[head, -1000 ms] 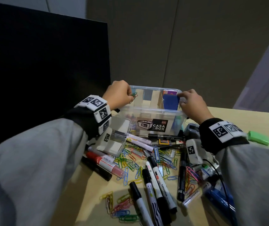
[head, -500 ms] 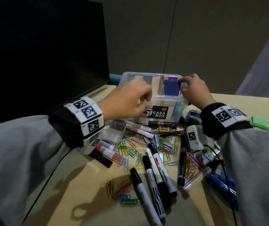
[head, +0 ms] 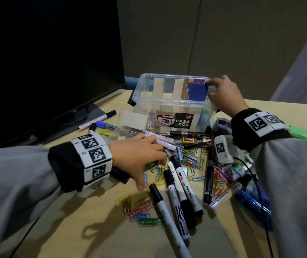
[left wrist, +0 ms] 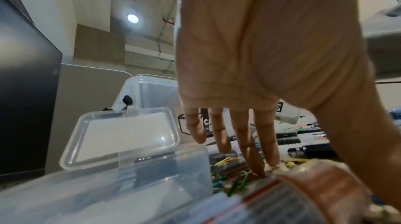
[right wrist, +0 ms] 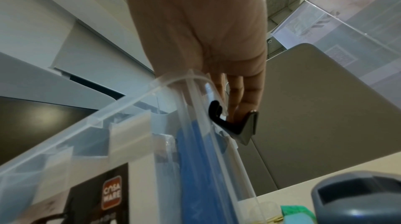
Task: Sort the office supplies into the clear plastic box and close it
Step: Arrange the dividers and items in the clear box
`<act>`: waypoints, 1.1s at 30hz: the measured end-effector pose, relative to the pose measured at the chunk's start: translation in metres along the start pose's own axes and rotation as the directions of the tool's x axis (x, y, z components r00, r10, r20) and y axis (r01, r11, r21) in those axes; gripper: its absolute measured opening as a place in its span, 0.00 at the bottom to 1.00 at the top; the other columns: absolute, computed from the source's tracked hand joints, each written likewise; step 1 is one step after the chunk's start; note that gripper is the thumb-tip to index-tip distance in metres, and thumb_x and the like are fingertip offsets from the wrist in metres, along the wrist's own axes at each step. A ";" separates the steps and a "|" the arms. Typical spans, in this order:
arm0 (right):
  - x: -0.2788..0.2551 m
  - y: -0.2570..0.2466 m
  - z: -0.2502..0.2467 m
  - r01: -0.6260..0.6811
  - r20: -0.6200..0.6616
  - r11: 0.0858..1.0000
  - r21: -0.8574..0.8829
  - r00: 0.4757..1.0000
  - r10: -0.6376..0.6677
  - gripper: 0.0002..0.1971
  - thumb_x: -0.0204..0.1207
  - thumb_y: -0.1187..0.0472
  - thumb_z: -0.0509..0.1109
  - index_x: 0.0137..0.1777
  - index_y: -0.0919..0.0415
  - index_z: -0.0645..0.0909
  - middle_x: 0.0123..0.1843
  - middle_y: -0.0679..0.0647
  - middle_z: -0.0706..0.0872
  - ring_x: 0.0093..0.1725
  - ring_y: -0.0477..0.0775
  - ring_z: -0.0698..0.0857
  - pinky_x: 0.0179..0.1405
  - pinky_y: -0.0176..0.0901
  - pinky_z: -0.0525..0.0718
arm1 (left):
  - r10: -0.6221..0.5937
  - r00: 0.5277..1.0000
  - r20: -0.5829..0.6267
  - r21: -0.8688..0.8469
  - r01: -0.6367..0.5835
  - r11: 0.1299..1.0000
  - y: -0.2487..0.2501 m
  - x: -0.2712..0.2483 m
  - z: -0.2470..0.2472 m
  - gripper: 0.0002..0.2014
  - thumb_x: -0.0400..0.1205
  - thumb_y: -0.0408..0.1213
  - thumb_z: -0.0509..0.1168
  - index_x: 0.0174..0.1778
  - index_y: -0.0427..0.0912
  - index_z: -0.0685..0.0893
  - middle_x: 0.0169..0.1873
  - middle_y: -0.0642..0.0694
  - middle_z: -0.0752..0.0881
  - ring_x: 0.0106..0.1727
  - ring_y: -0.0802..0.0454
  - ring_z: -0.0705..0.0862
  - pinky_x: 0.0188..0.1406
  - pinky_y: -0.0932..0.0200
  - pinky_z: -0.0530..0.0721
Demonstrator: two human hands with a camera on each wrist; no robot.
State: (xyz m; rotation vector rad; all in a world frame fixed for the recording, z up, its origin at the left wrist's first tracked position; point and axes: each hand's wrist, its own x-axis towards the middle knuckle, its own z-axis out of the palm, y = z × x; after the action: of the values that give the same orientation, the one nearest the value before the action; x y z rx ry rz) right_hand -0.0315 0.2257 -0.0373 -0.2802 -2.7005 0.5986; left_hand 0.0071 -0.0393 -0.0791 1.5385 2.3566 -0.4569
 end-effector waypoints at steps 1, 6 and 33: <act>0.000 0.000 0.000 -0.001 -0.001 1.000 0.001 1.000 0.001 0.18 0.85 0.63 0.59 0.72 0.57 0.78 0.72 0.58 0.73 0.68 0.62 0.76 0.69 0.57 0.78 | 0.001 1.000 -0.028 -0.009 -0.001 1.000 0.000 0.002 0.000 0.42 0.65 0.64 0.76 0.74 0.57 0.69 0.67 0.59 0.73 0.67 0.53 0.63 0.63 0.54 0.66; 0.001 0.001 0.001 0.000 -0.006 1.000 0.010 1.000 0.000 0.18 0.85 0.63 0.59 0.72 0.57 0.78 0.71 0.59 0.73 0.68 0.62 0.76 0.68 0.57 0.78 | -0.016 0.995 -0.099 -0.026 0.014 1.000 0.001 0.010 -0.001 0.38 0.68 0.63 0.74 0.72 0.56 0.71 0.67 0.59 0.75 0.65 0.53 0.66 0.55 0.57 0.62; 0.001 0.004 0.002 0.016 -0.018 0.999 0.030 1.000 -0.015 0.17 0.86 0.63 0.58 0.71 0.58 0.79 0.70 0.59 0.74 0.66 0.61 0.78 0.67 0.57 0.79 | -0.001 0.986 -0.169 0.114 0.020 0.993 0.001 0.029 -0.001 0.05 0.84 0.41 0.60 0.51 0.45 0.79 0.50 0.48 0.84 0.56 0.47 0.76 0.53 0.51 0.77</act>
State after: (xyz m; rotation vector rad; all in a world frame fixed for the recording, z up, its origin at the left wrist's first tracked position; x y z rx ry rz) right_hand -0.0325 0.2287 -0.0402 -0.2552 -2.6713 0.6290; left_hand -0.0033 -0.0144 -0.0903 1.6776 2.5055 -0.4907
